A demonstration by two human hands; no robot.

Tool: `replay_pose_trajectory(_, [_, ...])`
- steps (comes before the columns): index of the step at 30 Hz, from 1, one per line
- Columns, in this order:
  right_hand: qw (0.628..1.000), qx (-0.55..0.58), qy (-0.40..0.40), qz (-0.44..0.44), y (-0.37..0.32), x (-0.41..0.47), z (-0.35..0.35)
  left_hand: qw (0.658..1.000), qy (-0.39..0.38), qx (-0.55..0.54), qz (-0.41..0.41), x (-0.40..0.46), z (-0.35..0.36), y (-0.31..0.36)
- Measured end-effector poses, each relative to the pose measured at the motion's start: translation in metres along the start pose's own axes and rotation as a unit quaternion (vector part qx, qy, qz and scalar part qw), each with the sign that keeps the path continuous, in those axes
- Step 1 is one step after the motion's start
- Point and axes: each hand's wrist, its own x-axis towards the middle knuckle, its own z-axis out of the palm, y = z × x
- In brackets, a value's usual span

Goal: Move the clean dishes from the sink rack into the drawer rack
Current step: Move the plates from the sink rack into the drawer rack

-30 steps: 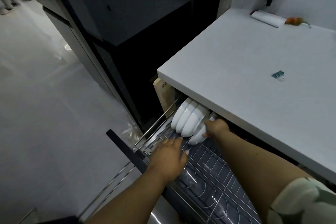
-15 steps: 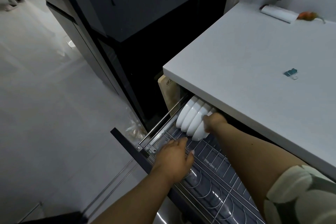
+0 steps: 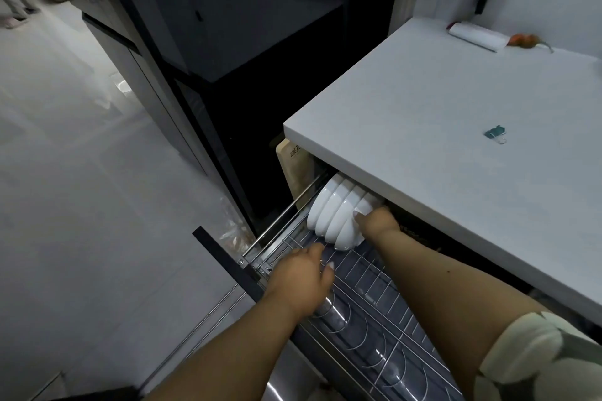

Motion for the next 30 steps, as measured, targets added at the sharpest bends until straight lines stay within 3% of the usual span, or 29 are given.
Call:
replay_pose_trajectory(8, [0.997,0.037,-0.048,-0.050,0.021,-0.046,-0.020,0.998,-0.003,-0.052,-0.027,-0.014,-0.020,0.030])
replay_pose_trajectory(16, [0.965,0.243,-0.088,-0.044,0.053,-0.134,-0.076,0.991,-0.011,-0.130,-0.035,-0.045,-0.042,0.089])
replay_pose_trajectory(20, [0.946,0.312,-0.069,-0.047,0.081,-0.180,-0.111,0.978,-0.025,-0.202,-0.035,-0.067,-0.051,0.128])
replay_pose_trajectory(30, [0.908,0.413,0.062,-0.027,0.186,-0.281,-0.208,0.964,-0.070,-0.245,0.077,-0.118,-0.037,0.267])
